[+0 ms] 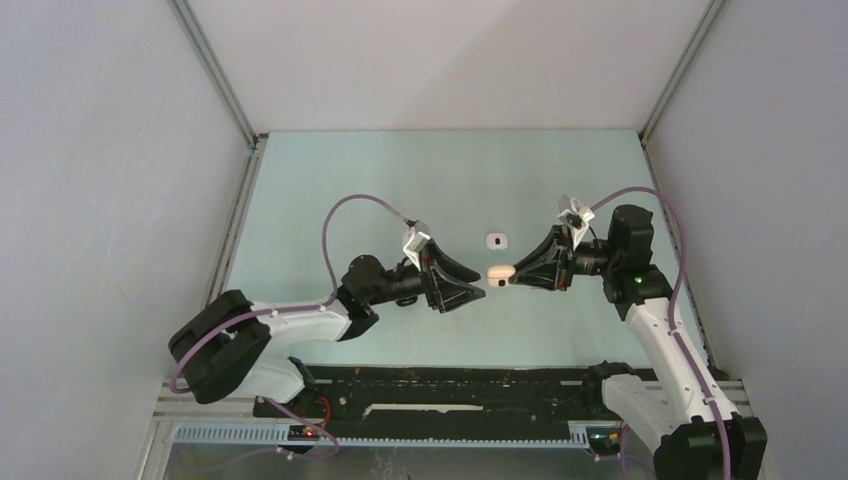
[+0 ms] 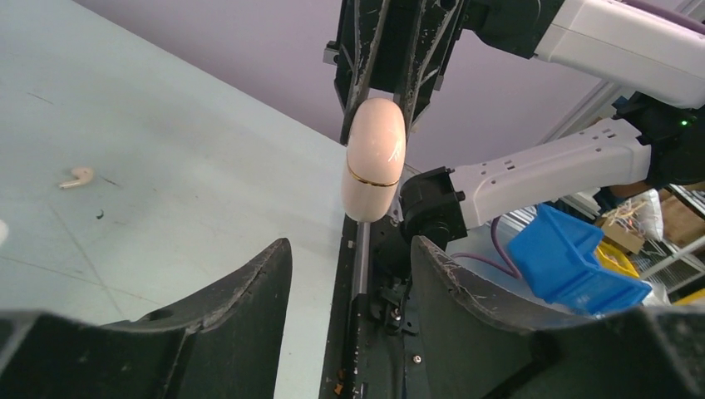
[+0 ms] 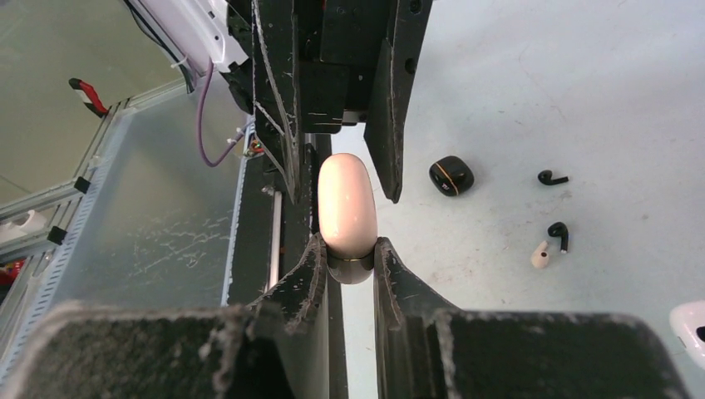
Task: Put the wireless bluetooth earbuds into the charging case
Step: Pass from the right arm to the left, then pass from the left arm to the right
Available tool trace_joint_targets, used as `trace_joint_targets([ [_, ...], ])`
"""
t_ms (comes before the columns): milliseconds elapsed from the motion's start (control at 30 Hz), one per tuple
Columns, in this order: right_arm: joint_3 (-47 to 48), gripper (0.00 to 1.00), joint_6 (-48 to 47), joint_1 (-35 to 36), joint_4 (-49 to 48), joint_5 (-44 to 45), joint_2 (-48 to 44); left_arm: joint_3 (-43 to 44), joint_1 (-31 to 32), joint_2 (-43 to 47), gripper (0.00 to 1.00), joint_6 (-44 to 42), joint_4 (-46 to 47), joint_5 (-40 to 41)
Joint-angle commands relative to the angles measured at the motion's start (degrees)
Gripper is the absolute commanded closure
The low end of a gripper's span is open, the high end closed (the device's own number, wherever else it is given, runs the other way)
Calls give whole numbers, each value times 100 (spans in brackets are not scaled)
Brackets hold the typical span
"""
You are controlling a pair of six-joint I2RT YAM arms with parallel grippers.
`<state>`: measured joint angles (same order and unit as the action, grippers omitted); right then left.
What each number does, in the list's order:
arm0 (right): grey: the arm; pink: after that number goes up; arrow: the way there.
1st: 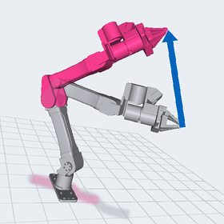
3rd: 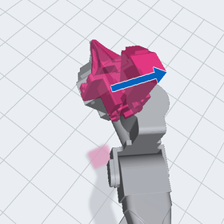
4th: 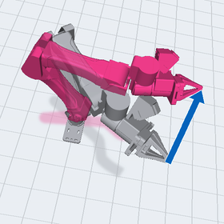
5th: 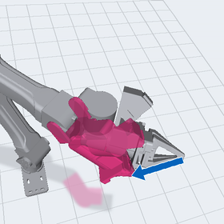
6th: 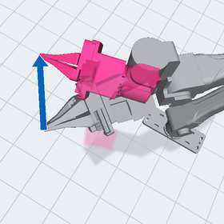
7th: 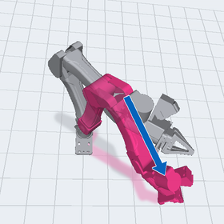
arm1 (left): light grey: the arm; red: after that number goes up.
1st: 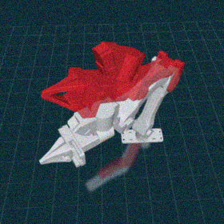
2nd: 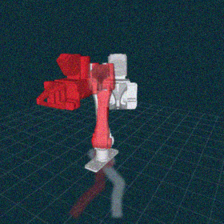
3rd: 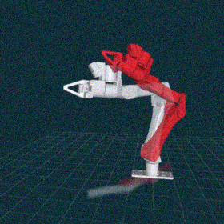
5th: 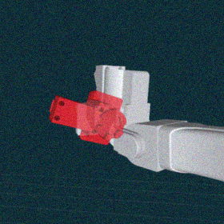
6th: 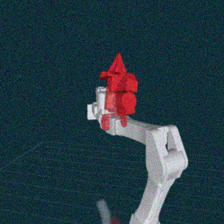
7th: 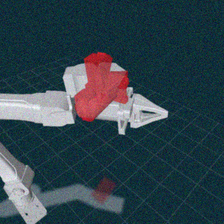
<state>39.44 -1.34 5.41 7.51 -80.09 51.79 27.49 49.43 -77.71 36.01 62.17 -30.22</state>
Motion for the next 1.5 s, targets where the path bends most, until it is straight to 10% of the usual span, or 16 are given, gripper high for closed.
trace_joint_targets([
  [0,-49,100,210,-1,-285,-206,-14,398,142,-254,41,84,435,-233],
  [500,-51,100,156,-1,-186,-108,121,1100,317,-953,71,210,392,-698],
  [767,-45,53,-338,-52,156,-11,-36,808,433,-545,87,-909,-835,-445],
  [933,-42,42,-1657,17,948,229,-194,563,898,-6,89,-2763,-2659,194],
  [1133,143,43,-3476,660,2288,1000,13,-114,1104,293,99,-3498,-2558,403],
  [1467,342,54,-3979,1638,2693,1573,651,-217,1095,186,100,-3957,-2051,273],
])
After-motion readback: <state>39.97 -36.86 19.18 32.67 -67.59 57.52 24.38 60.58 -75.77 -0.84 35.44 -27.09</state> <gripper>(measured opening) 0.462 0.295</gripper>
